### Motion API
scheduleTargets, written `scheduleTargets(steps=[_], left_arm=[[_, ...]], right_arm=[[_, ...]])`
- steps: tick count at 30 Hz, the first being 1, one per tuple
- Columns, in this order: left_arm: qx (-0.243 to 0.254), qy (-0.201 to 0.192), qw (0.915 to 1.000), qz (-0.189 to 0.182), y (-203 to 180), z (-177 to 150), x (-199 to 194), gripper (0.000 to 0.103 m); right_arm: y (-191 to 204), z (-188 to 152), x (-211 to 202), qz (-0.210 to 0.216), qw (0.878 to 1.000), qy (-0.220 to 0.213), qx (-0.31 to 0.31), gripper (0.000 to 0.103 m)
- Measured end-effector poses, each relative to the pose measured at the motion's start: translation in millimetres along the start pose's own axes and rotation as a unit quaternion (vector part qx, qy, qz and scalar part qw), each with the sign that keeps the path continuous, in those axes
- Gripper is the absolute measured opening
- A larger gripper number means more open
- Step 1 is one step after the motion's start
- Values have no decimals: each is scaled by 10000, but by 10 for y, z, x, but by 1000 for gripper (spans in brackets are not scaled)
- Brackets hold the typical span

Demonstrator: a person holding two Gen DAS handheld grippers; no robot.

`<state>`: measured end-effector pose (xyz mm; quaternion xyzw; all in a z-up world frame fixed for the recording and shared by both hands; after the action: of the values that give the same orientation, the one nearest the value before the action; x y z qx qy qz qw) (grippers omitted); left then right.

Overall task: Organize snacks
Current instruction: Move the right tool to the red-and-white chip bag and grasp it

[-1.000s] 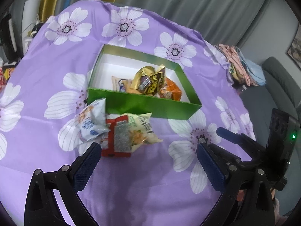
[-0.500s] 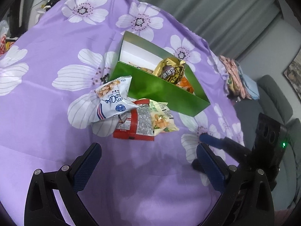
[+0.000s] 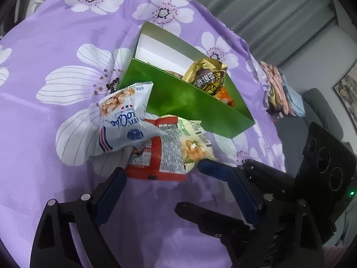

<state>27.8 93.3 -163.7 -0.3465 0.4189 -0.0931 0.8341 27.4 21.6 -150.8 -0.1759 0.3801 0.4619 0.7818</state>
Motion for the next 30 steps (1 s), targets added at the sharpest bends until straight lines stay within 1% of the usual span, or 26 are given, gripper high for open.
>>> scheduleTargets(steps=[2, 4, 6, 7, 8, 9, 10, 13, 14, 16, 17, 19, 21, 23, 25, 30], left_arm=[[-20, 20, 10000, 6, 21, 33, 37, 90], [-91, 45, 9999, 0, 61, 64, 78, 90], [-197, 80, 9997, -98, 92, 90, 116, 90], [-257, 108, 9995, -151, 108, 104, 139, 87], [-288, 125, 9994, -129, 123, 111, 161, 80], [-292, 122, 9995, -70, 136, 116, 171, 77], [-311, 119, 9994, -47, 157, 119, 175, 71], [-415, 102, 9991, -56, 216, 123, 170, 62], [-430, 109, 9990, -49, 224, 121, 173, 61], [-422, 112, 9990, -38, 223, 109, 183, 61], [-389, 114, 9992, -20, 214, 104, 184, 61], [-322, 121, 9994, 40, 192, 96, 189, 61], [-254, 118, 9996, 76, 177, 81, 171, 61], [-219, 97, 9997, 104, 160, 66, 148, 59], [-215, 93, 9997, 90, 134, 50, 127, 57], [-130, 135, 9998, 41, 8, -83, 60, 57]], right_arm=[[-13, 37, 58, -20, 10000, 57, 4, 53], [-29, 64, 109, -93, 9999, 126, 5, 53], [-74, 67, 173, -157, 9995, 258, 52, 52], [-108, 70, 202, -141, 9994, 273, 145, 52], [-136, 69, 215, -104, 9993, 275, 238, 52], [-161, 73, 215, -69, 9992, 249, 321, 51], [-170, 76, 201, -49, 9991, 202, 359, 51], [-175, 67, 221, -59, 9991, 248, 328, 47], [-172, 65, 238, -18, 9990, 279, 338, 47], [-163, 49, 261, 9, 9990, 300, 326, 47], [-162, 40, 275, 9, 9990, 315, 311, 44], [-166, 16, 284, -2, 9990, 307, 329, 39], [-177, -12, 263, 34, 9989, 272, 374, 31], [-193, -52, 229, 63, 9987, 227, 441, 25], [-183, -85, 175, 96, 9986, 151, 493, 24], [-100, -200, 16, 18, 9989, 43, 471, 24]])
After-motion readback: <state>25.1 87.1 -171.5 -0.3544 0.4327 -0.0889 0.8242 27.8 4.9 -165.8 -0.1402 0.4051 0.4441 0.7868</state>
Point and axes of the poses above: each gripper's, at about its wrist camera, not at the fingertips, and x roughly the way its jaws point, y to its left, z to its top, the point moved 4 cm from there along x, roughly the way its jaws point, and after that the axes turned 7 degrees about -x, right-handed, at the moved point
